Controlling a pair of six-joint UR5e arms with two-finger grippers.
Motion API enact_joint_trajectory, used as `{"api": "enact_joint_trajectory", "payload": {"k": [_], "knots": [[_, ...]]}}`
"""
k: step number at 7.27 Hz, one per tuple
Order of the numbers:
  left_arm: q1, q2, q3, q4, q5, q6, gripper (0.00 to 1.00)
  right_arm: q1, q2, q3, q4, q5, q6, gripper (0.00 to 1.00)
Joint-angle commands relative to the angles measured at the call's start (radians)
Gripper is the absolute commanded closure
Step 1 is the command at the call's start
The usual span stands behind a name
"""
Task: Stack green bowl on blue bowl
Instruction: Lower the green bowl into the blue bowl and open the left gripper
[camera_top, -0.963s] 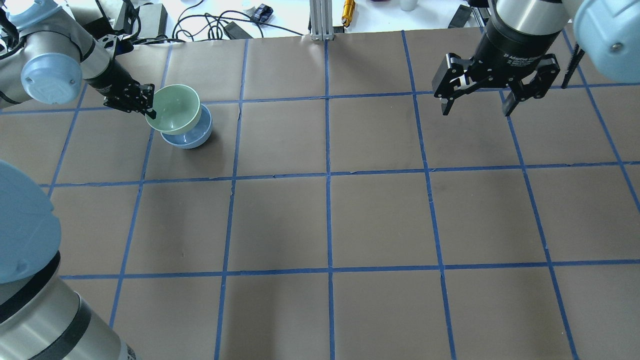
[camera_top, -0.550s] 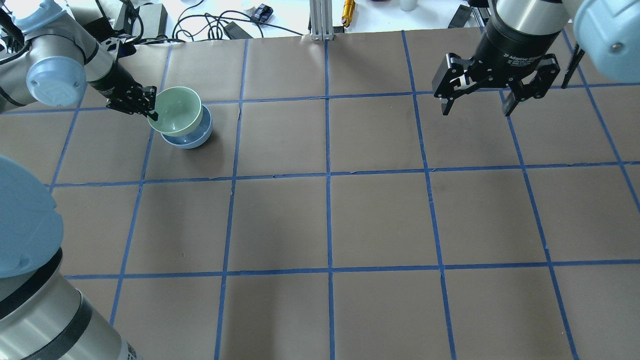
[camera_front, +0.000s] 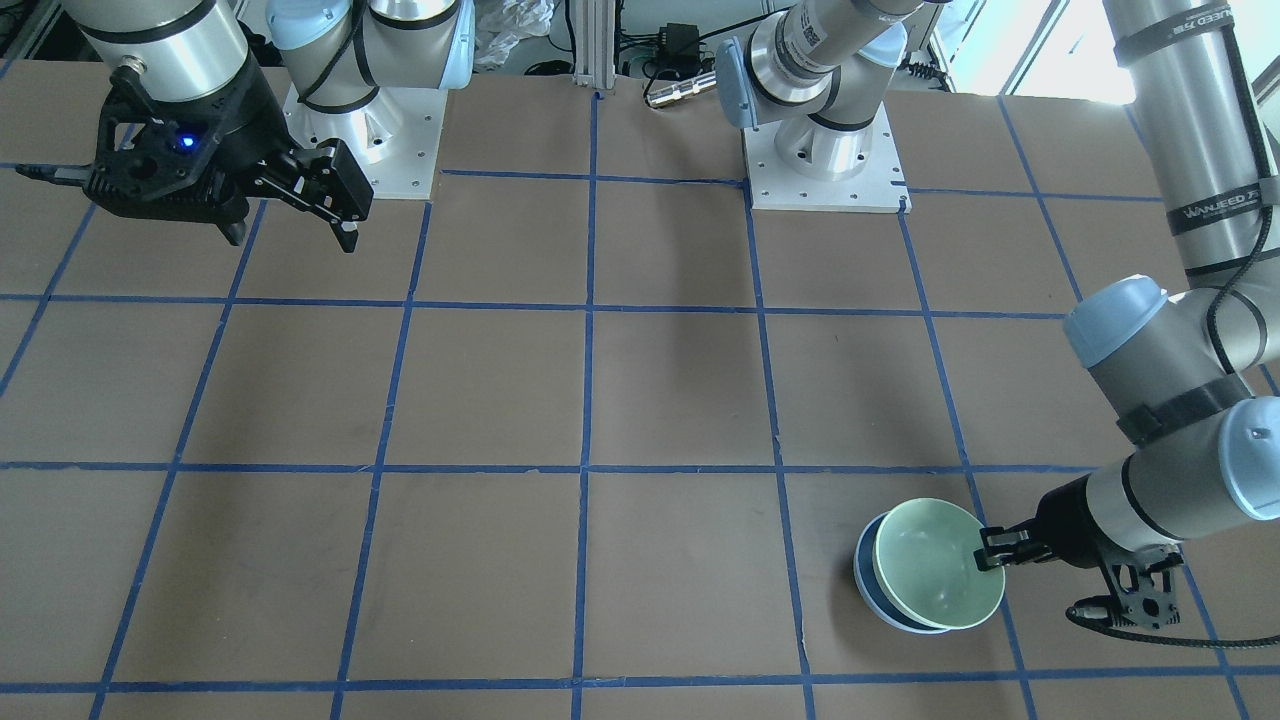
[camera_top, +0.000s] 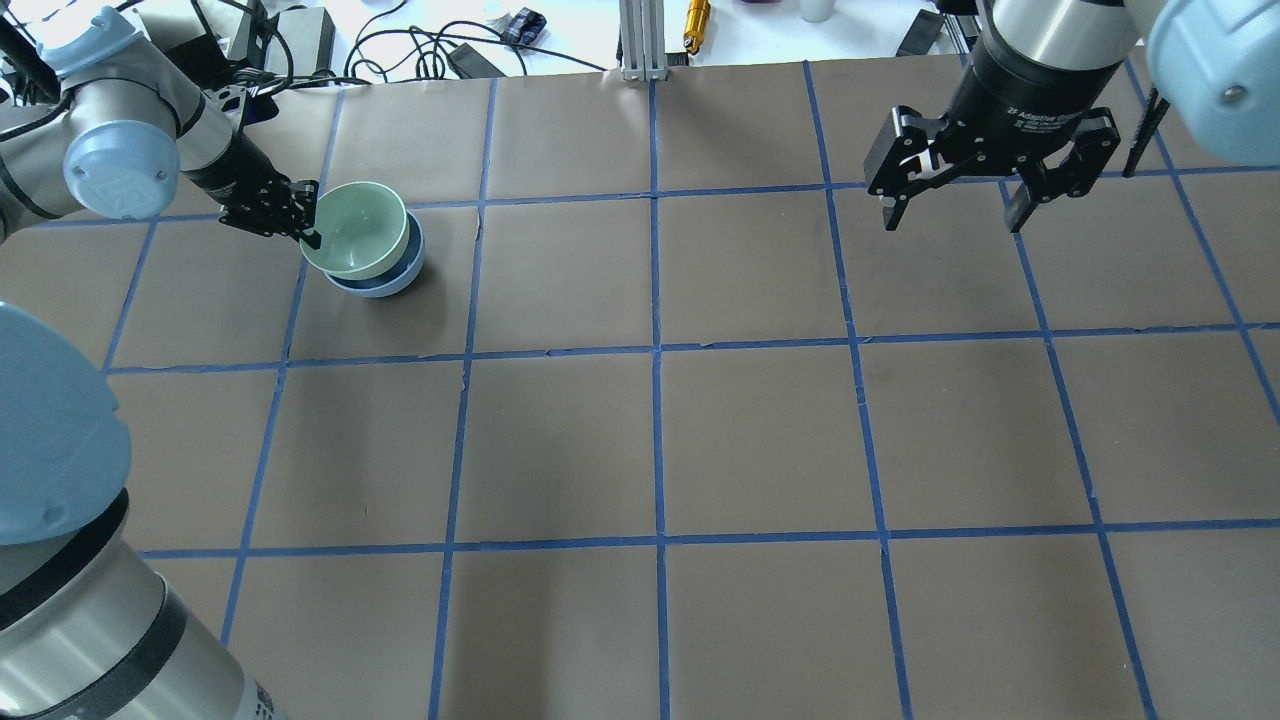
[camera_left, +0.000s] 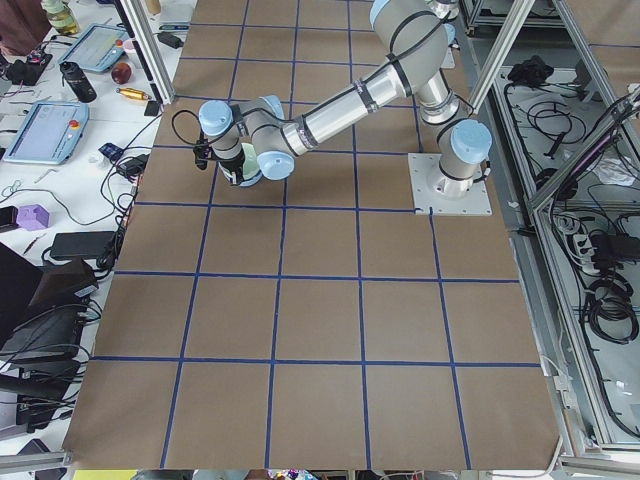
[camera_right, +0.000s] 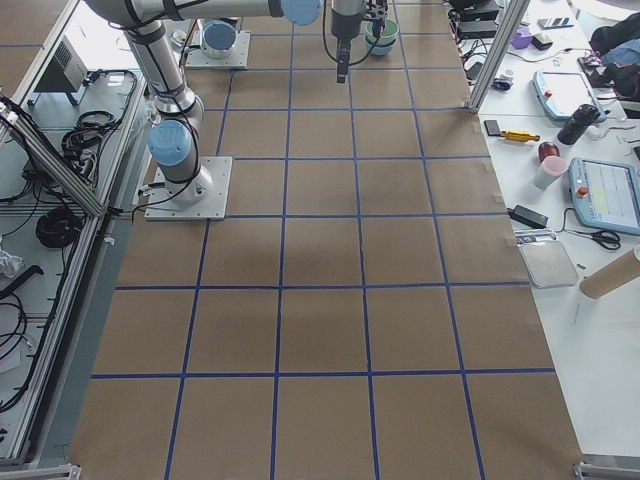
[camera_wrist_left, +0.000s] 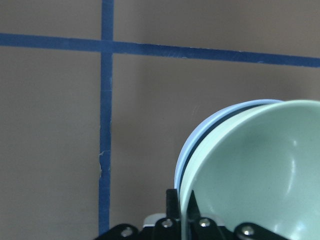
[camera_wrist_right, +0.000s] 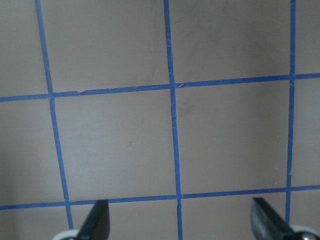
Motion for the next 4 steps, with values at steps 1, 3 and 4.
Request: {"api": "enact_joint_trajectory", "payload": {"k": [1,3,4], "knots": [[0.000,-0.004,0.000,0.000,0.001,-0.001,0.74,0.000,0.000,0.000,0.000,0.000,0.000,0.00],[-0.006,-0.001,0.004,0.000,0.001,0.001,0.18,0.000,0.000,0.000,-0.002,0.000,0.000,0.00],[-0.011,0.018,0.006,-0.004,0.004,-0.002,0.14,0.000,0.000,0.000,-0.002,0.000,0.000,0.00]]}}
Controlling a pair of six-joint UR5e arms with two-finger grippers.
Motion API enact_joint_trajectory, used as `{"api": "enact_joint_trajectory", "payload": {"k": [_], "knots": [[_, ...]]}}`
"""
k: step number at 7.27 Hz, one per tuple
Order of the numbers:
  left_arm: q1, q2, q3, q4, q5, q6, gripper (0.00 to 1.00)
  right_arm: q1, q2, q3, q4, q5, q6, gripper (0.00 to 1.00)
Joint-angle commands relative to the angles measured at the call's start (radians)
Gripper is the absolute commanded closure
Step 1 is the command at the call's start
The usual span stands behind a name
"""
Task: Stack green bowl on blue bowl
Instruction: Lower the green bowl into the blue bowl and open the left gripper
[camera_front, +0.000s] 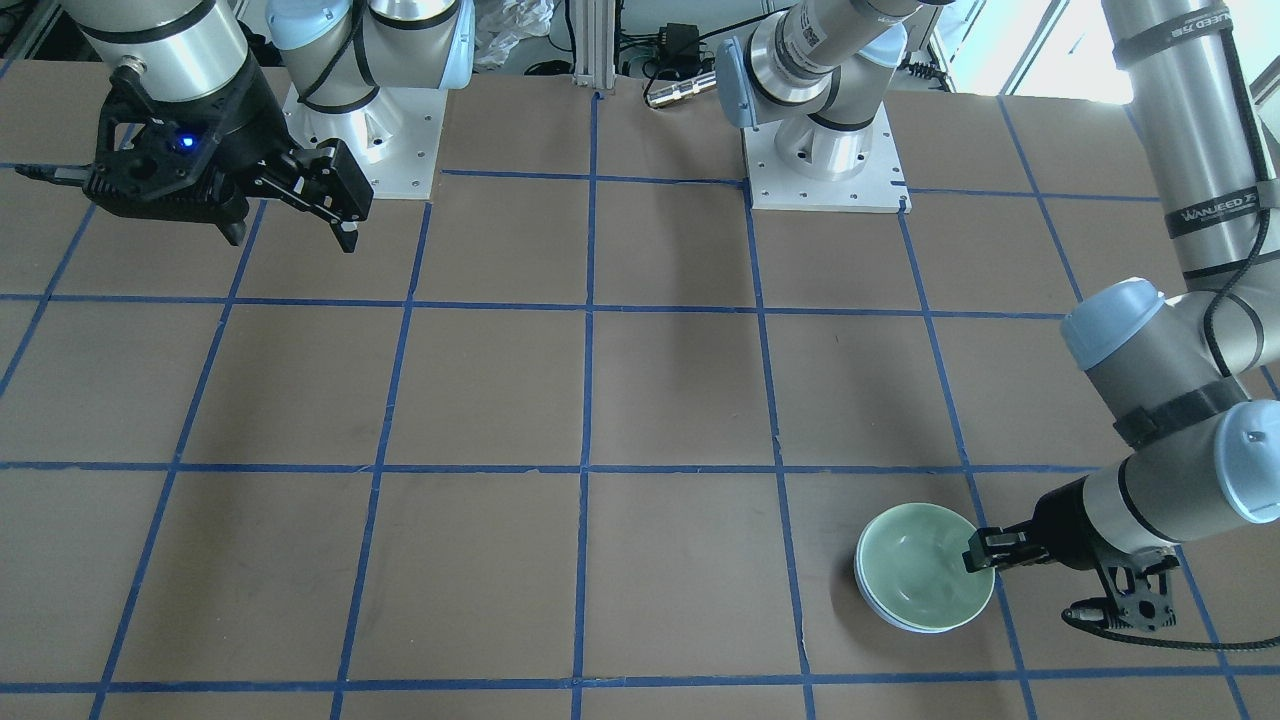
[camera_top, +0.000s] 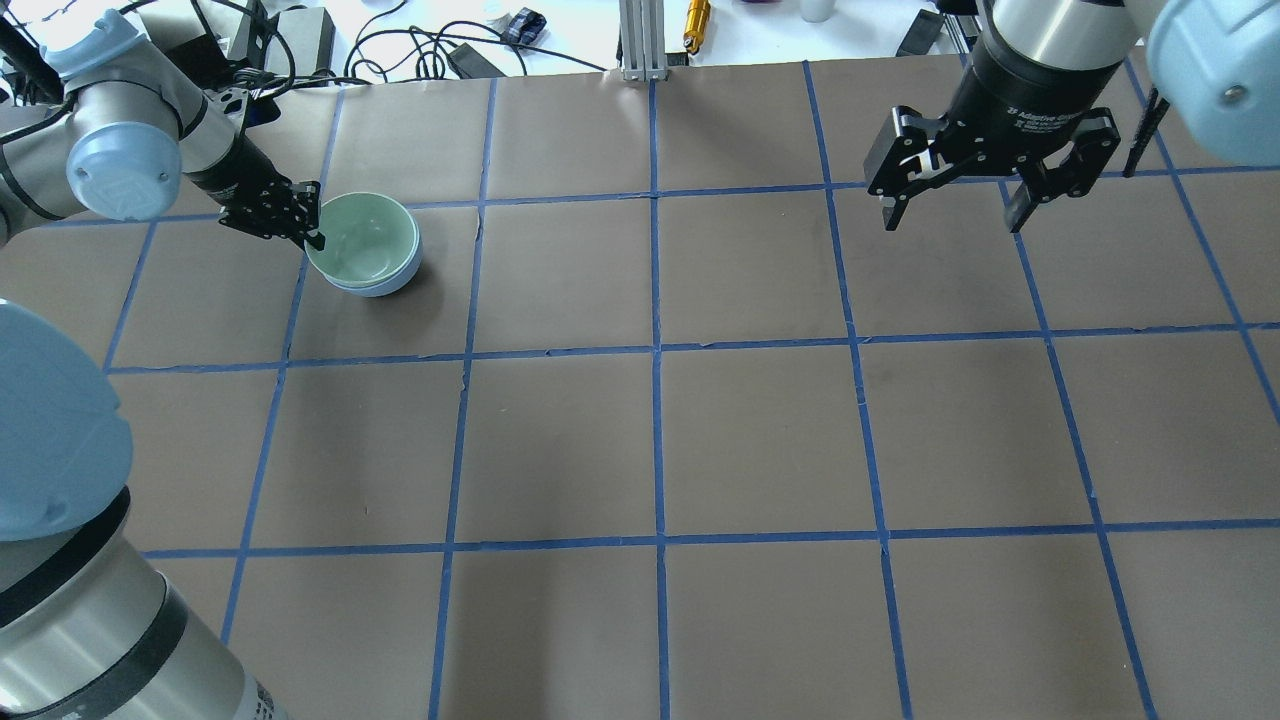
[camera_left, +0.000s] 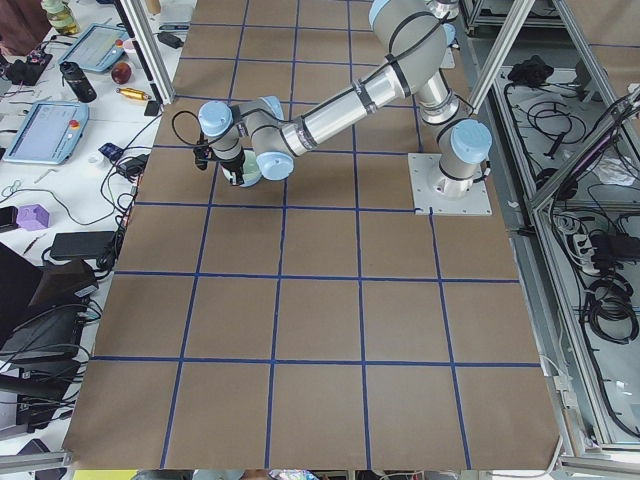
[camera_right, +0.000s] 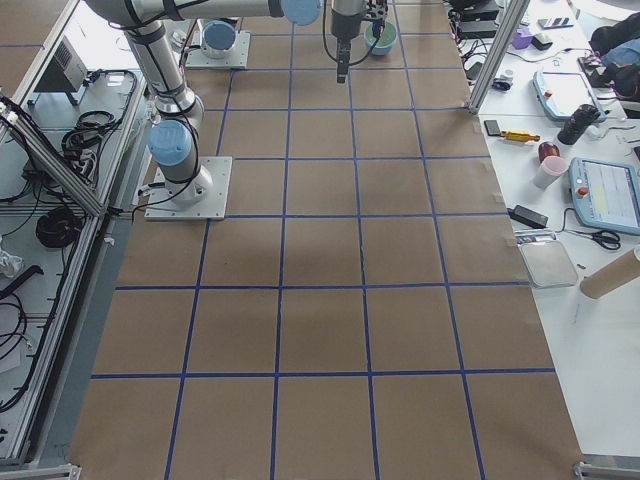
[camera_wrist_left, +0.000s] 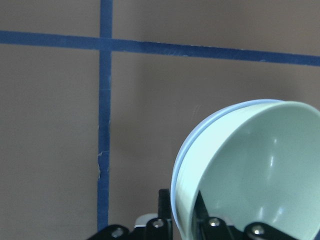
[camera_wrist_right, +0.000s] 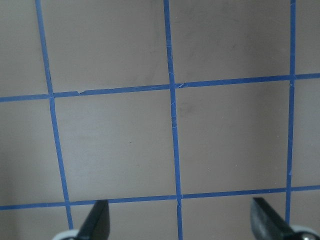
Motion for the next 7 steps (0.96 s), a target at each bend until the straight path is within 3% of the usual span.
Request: {"api": "enact_joint_trajectory", "payload": {"k": [1,2,5,7], "knots": [[-0.037,0.061,0.004,-0.022,0.034,-0.002,0.12,0.000,0.000,0.000,0.001,0.000,0.000,0.00],[-0.092,0.105,0.006,-0.049,0.147,-0.003,0.10,0.000,0.000,0.000,0.001,0.000,0.000,0.00],[-0.137,0.286,0.009,-0.276,0.153,-0.057,0.08,0.000,0.000,0.001,0.001,0.000,0.000,0.00],[-0.243,0.398,0.008,-0.358,0.160,-0.167,0.04,0.000,0.000,0.000,0.001,0.000,0.000,0.00]]}}
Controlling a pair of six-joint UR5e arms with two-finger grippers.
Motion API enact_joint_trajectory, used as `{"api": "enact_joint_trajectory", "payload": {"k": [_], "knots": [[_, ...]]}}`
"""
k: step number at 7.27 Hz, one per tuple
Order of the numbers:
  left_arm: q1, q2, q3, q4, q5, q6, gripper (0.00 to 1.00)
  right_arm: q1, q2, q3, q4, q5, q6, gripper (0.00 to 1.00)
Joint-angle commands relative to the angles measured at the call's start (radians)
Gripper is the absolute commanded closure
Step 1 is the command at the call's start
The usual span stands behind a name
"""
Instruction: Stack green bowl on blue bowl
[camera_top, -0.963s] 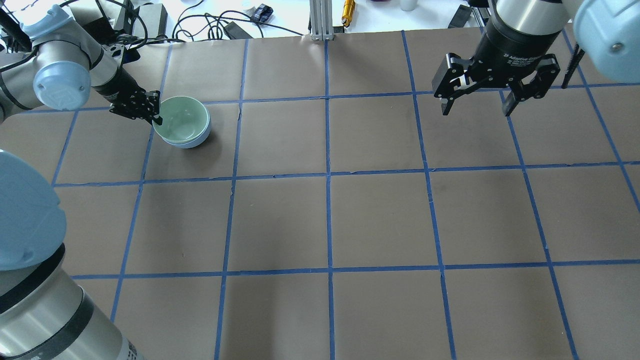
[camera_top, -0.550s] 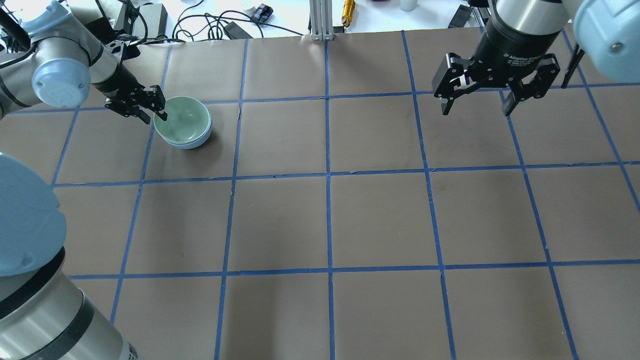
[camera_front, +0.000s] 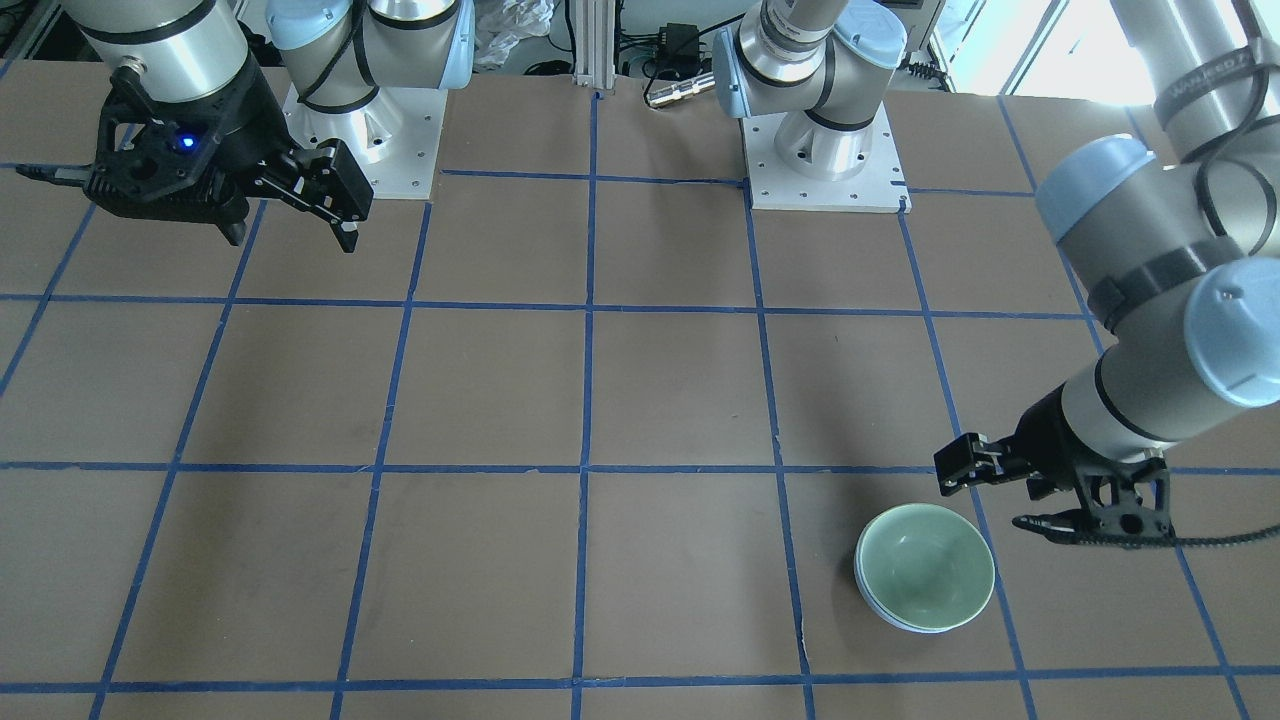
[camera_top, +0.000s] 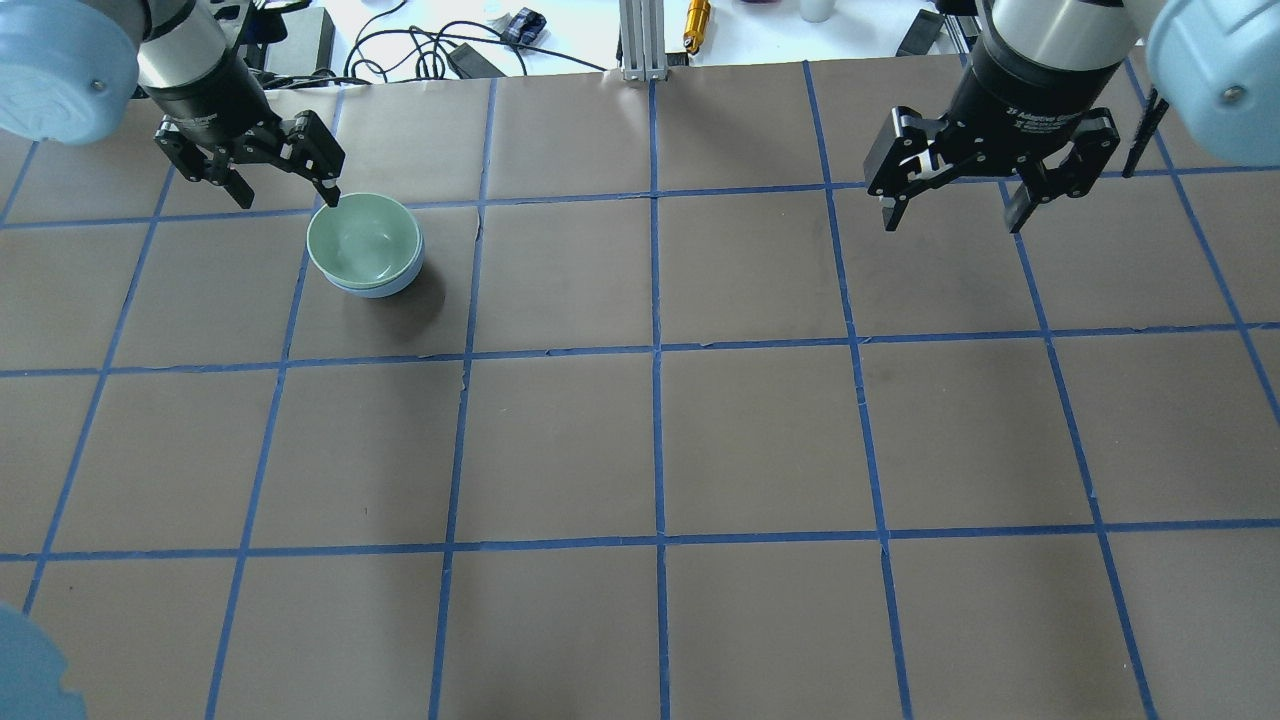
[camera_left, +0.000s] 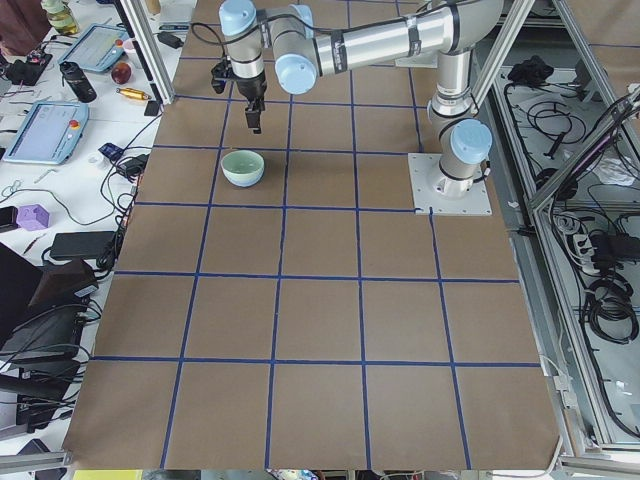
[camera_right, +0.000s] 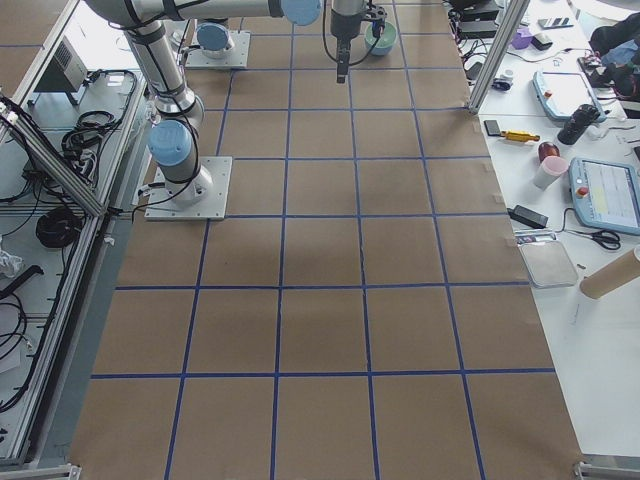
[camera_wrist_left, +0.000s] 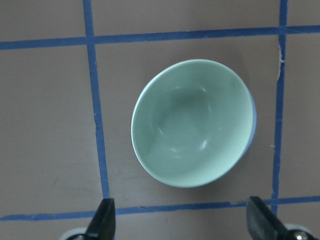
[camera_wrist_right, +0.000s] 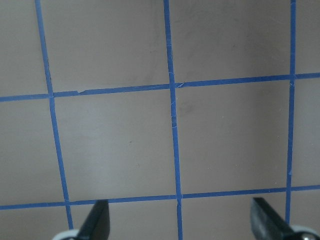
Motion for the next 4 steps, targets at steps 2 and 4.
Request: {"api": "enact_joint_trajectory", "payload": {"k": [2,4], "knots": [[-0.143,0.148,-0.018,-0.063,-0.002,-0.175,0.00,0.000,0.000,0.000,0.000,0.000,0.000,0.00],[-0.158,0.222,-0.082,-0.069,-0.008,-0.198,0.00,0.000,0.000,0.000,0.000,0.000,0.000,0.00]]}}
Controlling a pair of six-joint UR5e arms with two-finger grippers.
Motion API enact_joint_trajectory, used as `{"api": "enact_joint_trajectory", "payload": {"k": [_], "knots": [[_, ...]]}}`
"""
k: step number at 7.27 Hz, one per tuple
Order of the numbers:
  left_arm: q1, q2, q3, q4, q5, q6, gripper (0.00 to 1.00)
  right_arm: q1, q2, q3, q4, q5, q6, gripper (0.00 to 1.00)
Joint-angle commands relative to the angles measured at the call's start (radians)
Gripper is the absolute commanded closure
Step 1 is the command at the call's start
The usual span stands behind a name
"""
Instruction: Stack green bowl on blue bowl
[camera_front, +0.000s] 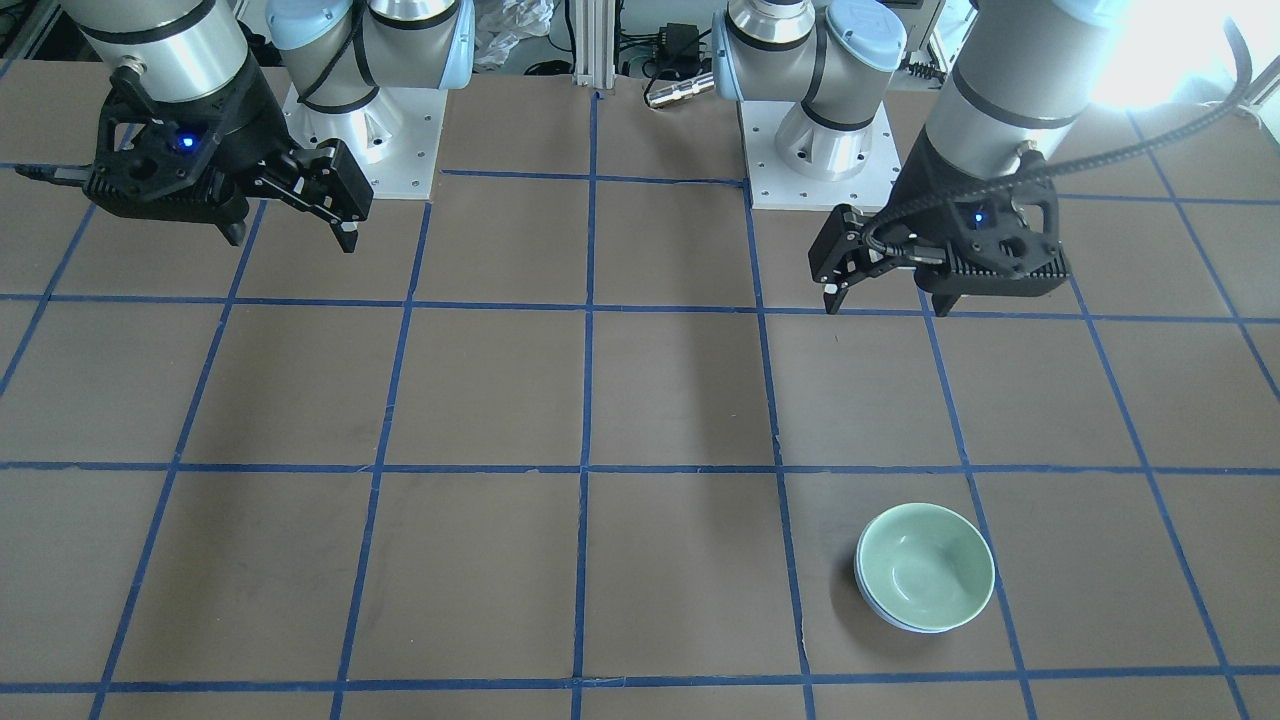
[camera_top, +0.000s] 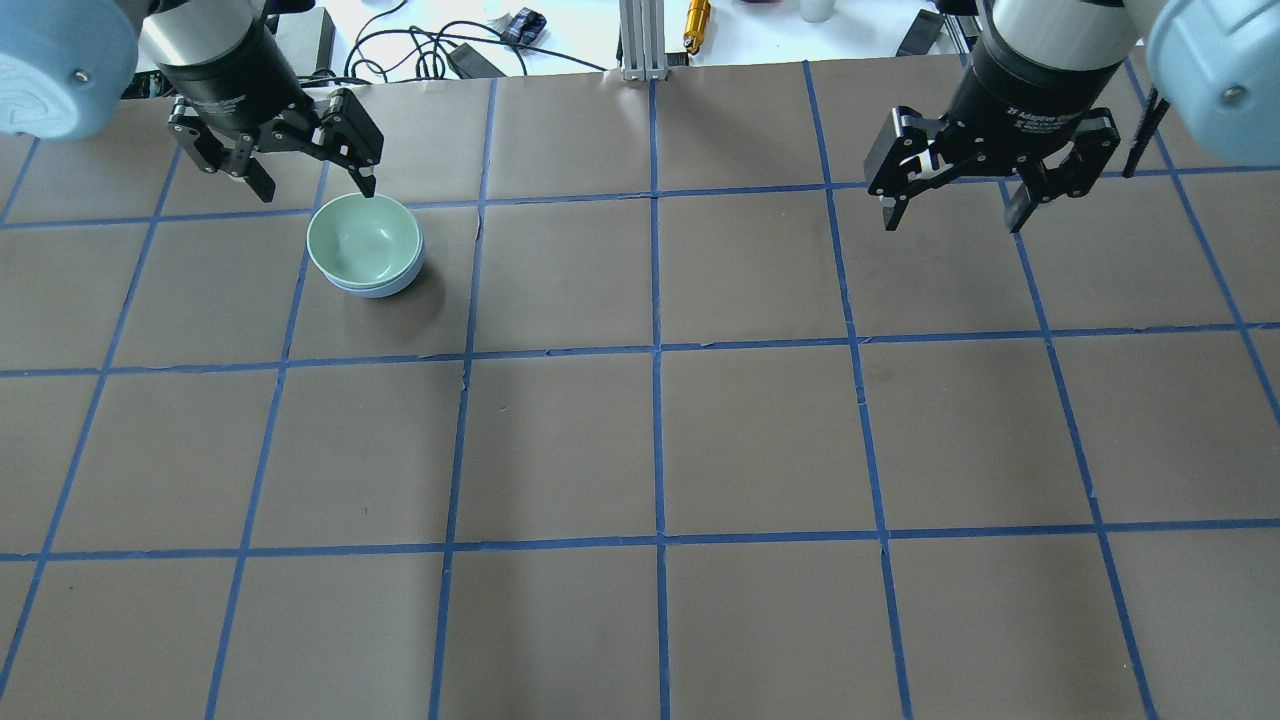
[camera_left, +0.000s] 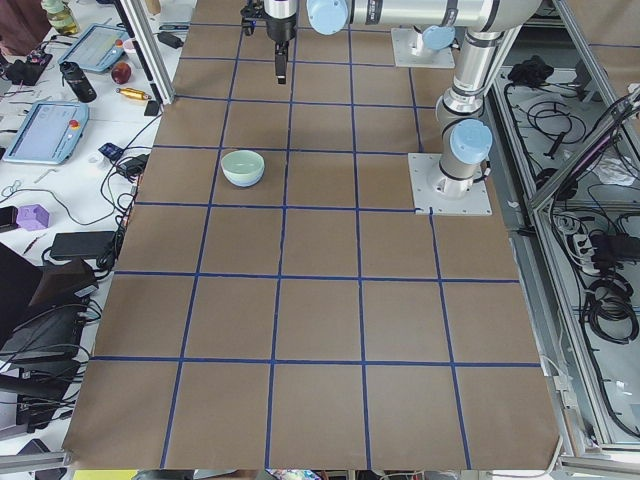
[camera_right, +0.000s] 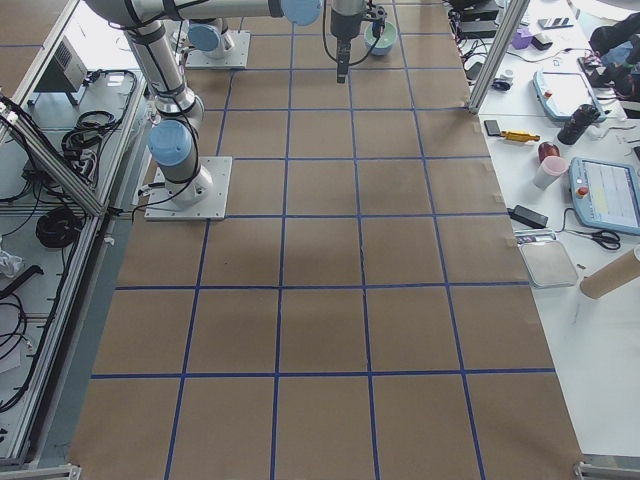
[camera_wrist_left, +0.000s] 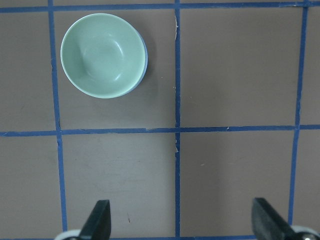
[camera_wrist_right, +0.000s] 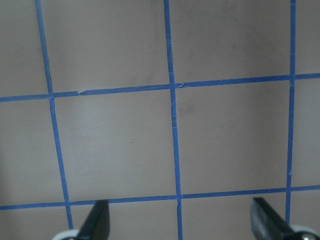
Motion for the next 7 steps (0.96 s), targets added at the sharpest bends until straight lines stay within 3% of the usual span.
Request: {"api": "enact_joint_trajectory", "payload": {"k": [1,7], "knots": [[-0.015,0.077,-0.061,-0.005,0.012,-0.004,0.00,0.000,0.000,0.000,0.001,0.000,0.000,0.00],[-0.013,0.108,-0.077,0.006,0.018,-0.008,0.00,0.000,0.000,0.000,-0.001,0.000,0.000,0.00]]}}
